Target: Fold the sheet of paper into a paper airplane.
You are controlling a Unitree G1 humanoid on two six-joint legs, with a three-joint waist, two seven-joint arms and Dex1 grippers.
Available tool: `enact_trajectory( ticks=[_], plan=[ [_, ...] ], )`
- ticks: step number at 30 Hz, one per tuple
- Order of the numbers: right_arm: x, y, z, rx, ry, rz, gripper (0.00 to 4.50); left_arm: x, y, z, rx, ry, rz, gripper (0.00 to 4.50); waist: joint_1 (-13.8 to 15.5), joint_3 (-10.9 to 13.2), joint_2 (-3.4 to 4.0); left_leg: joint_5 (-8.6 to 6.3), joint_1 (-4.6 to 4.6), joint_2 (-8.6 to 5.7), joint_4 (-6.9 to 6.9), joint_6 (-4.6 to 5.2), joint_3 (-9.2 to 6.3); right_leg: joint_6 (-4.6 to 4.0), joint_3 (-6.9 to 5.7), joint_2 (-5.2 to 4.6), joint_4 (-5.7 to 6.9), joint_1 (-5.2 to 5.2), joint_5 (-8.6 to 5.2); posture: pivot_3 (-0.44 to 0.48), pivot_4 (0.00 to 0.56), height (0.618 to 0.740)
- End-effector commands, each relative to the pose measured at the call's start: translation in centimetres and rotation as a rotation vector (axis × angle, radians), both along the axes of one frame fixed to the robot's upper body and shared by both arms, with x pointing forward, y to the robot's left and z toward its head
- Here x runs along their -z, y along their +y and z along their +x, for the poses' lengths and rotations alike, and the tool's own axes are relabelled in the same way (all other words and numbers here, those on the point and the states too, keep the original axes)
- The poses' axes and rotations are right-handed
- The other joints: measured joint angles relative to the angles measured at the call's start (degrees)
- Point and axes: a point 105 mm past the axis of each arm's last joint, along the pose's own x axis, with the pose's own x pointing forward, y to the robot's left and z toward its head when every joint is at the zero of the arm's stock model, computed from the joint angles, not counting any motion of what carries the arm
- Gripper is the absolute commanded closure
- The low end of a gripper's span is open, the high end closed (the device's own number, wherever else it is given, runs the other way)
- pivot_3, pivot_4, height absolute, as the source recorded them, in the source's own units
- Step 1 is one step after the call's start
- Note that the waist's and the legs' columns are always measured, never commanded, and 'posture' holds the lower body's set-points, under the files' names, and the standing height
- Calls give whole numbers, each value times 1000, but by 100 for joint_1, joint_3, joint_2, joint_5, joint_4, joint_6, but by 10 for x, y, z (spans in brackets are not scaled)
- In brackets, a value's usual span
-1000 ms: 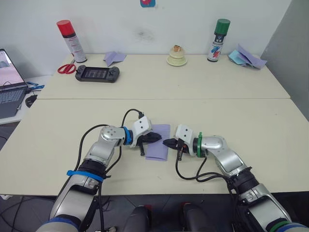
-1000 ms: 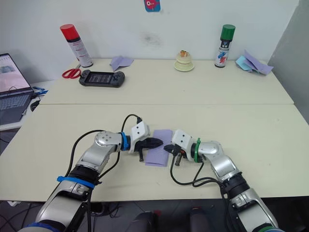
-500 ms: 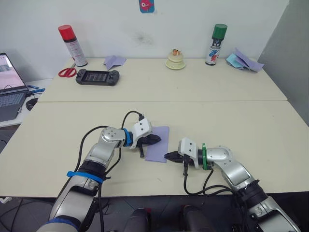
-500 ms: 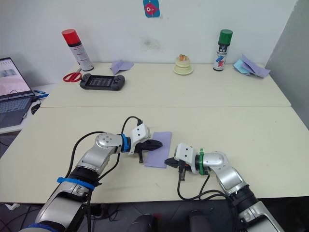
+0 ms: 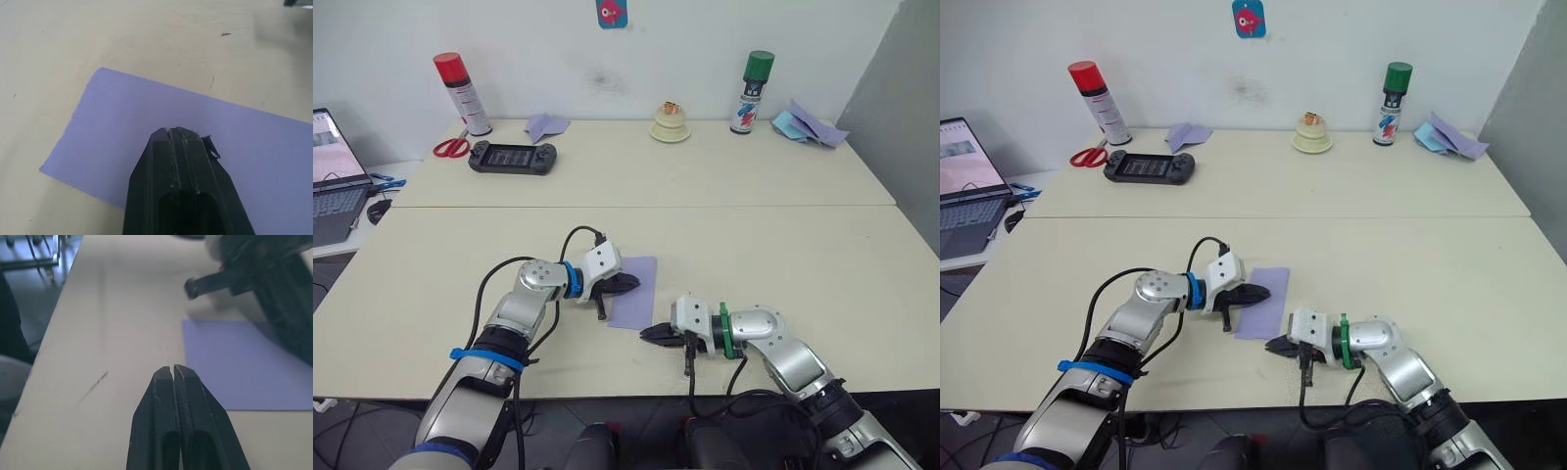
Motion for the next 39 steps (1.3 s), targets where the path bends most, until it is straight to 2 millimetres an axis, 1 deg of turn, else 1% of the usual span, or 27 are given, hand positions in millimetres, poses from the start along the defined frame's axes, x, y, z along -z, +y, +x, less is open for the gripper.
enact_trajectory(
  ticks=[1, 3, 6, 9, 12, 18, 24, 31, 32, 35, 37, 39],
  plan=[
    [-22, -1, 22, 90, -26, 83, 4396, 29, 8, -10, -15, 97, 56, 4500, 0, 0, 0, 0, 0, 0, 0, 0, -1, 0, -1, 0, 0, 0, 0, 0, 150, 722],
    [-19, -1, 37, 152, -48, 81, 4396, 29, 7, -11, -14, 100, 53, 4500, 6, 0, 0, 0, 1, 0, 0, 0, -1, 0, -1, 0, 0, 0, 0, 0, 150, 722],
    [-9, -1, 55, 222, -83, 46, 4396, 30, 7, -11, -12, 103, 53, 4500, 18, 0, 1, 0, 0, -2, -1, 0, -1, 0, -2, 0, 0, -1, 0, 0, 150, 722],
    [0, -3, 64, 264, -94, 25, 4396, 31, 6, -11, -9, 101, 54, 4500, 28, 0, 1, 0, 0, -4, -1, 0, 2, -1, 0, -1, 0, -2, 1, 0, 150, 722],
    [11, -10, 76, 319, -108, -27, 4396, 32, 5, -11, -5, 100, 57, 4500, 25, 0, 2, 0, 3, -4, -1, 0, 6, -1, 1, -1, 2, -1, 1, 0, 150, 722],
    [29, -26, 93, 436, -102, -129, 4396, 34, 5, -12, 2, 97, 62, 4500, 35, -3, 3, 0, 7, -3, -1, 0, 2, -1, 1, 0, 4, 3, 1, 0, 150, 722],
    [36, -33, 103, 515, -91, -175, 4396, 36, 5, -13, 6, 97, 66, 4500, 39, -3, 3, 0, 32, -4, -4, 0, 1, 0, 1, 0, 1, 28, 0, 0, 150, 722],
    [49, -46, 115, 627, -52, -246, 4396, 38, 5, -14, 9, 99, 71, 4500, 40, -8, 2, 0, 68, -4, -36, 0, 8, -1, 7, -1, -11, 50, 0, 0, 150, 722],
    [49, -46, 115, 631, -53, -237, 4396, 38, 5, -14, 9, 100, 72, 4500, 39, -12, 1, 0, 77, -4, -47, 0, 9, -1, 9, -2, -18, 56, 0, 0, 150, 722],
    [21, -34, 117, 613, -132, -55, 4396, 38, 5, -14, 7, 102, 72, 4500, 45, -16, 2, 0, 84, -3, -56, 0, 6, -1, 7, -2, -25, 63, -1, 0, 150, 722],
    [3, -28, 114, 584, -182, 58, 4396, 38, 6, -14, 5, 103, 72, 4500, 50, -14, 2, 0, 83, -3, -57, 0, 7, 0, 8, -2, -27, 63, -1, 0, 150, 722],
    [-8, -24, 109, 560, -208, 128, 4396, 39, 6, -15, 4, 105, 71, 4500, 52, -13, 3, 0, 82, -3, -59, 0, 9, 0, 8, -2, -33, 63, -1, 0, 150, 722]
  ],
)
